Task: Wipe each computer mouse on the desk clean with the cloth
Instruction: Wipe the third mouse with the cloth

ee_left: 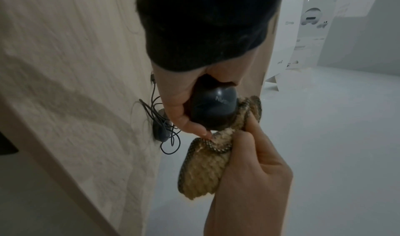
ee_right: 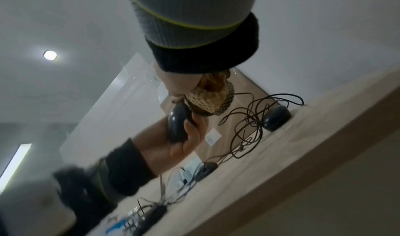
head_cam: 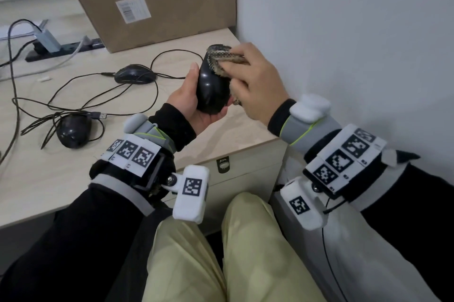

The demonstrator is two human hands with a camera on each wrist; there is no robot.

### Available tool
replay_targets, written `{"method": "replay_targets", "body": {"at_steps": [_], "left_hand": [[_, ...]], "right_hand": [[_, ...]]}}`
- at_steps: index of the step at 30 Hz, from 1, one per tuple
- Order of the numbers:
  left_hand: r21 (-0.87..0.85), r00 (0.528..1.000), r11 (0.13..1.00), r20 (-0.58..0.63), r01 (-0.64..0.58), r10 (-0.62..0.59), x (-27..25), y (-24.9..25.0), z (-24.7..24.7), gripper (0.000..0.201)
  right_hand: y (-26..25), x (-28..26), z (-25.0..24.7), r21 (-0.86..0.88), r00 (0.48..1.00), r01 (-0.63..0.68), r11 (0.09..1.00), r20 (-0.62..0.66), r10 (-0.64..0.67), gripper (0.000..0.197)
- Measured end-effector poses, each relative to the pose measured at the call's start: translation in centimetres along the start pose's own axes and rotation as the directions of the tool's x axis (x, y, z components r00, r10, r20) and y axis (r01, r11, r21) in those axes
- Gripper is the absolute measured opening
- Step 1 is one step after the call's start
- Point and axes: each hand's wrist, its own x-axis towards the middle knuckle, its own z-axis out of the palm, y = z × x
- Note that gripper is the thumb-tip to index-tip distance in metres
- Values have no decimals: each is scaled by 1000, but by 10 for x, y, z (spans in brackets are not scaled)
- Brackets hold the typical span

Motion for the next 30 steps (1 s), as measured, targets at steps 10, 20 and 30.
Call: {"method": "replay_targets", "body": {"at_steps": [10,20,30], "left_hand": [[42,1000,999,14,5,-5,-3,-1,1,57],[64,1000,998,28,-12,10,-1,-2,0,61],[112,999,993,13,30,-32,-3,-12,0,60]], "right_hand": [[3,1,-3,-40,997,-56,998,57,59,30],[0,6,-13,8,990,-89,996,-111,89,34],[15,9,-12,-101,961,-276,956,-38,273,33]]}}
